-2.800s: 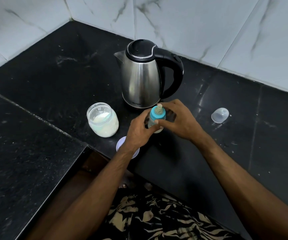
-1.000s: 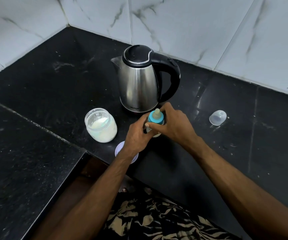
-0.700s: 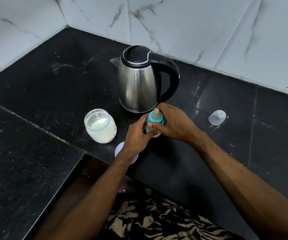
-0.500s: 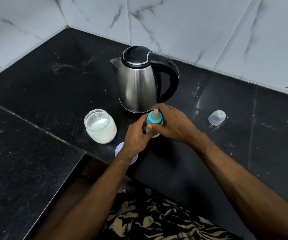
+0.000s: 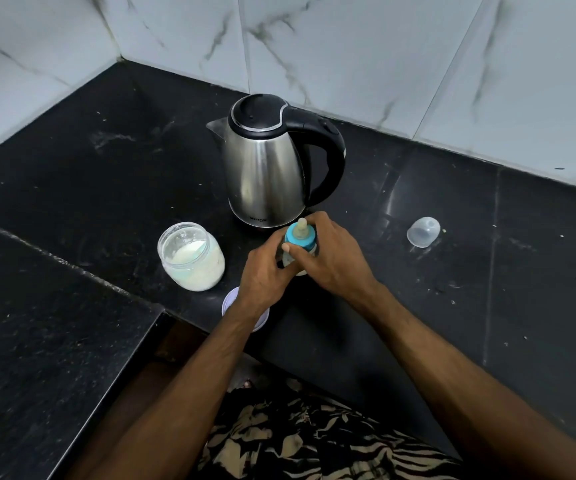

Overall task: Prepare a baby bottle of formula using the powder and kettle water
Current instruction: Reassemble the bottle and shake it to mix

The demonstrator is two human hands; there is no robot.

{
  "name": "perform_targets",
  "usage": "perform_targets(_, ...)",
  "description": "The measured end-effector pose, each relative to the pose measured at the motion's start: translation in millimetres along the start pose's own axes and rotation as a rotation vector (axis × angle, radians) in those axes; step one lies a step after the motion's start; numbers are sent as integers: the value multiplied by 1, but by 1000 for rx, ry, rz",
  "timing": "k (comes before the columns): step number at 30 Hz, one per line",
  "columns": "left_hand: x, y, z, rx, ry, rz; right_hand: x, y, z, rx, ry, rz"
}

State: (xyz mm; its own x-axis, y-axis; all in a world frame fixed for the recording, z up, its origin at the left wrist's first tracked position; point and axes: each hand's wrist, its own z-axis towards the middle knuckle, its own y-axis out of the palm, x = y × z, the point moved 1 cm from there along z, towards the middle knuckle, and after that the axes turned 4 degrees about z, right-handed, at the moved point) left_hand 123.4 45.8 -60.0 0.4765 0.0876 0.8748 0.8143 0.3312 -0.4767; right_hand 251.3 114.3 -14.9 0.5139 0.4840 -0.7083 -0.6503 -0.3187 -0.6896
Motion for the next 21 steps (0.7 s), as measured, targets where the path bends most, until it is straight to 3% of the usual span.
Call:
perform_targets(3,2,-1,0,-15,9,-10,7,-16,1,-152,-46,106)
perform_targets(5,1,-1,1,-30,9,-30,12,-27,-2,-138,-55,143)
perform_targets(8,-4,0,3,-20,0,-70,29,-46,-2,119,-56,68)
perform_targets(12,-8,4,4,-14,-7,-82,66,-70,2,421,60,-216)
perform_targets(17,-9,4,5,-17,-10,-91,108,-92,-4,392,379,-330)
perform_targets(21,-9,4,5,-20,-7,-76,128,-89,-16,329,488,-279)
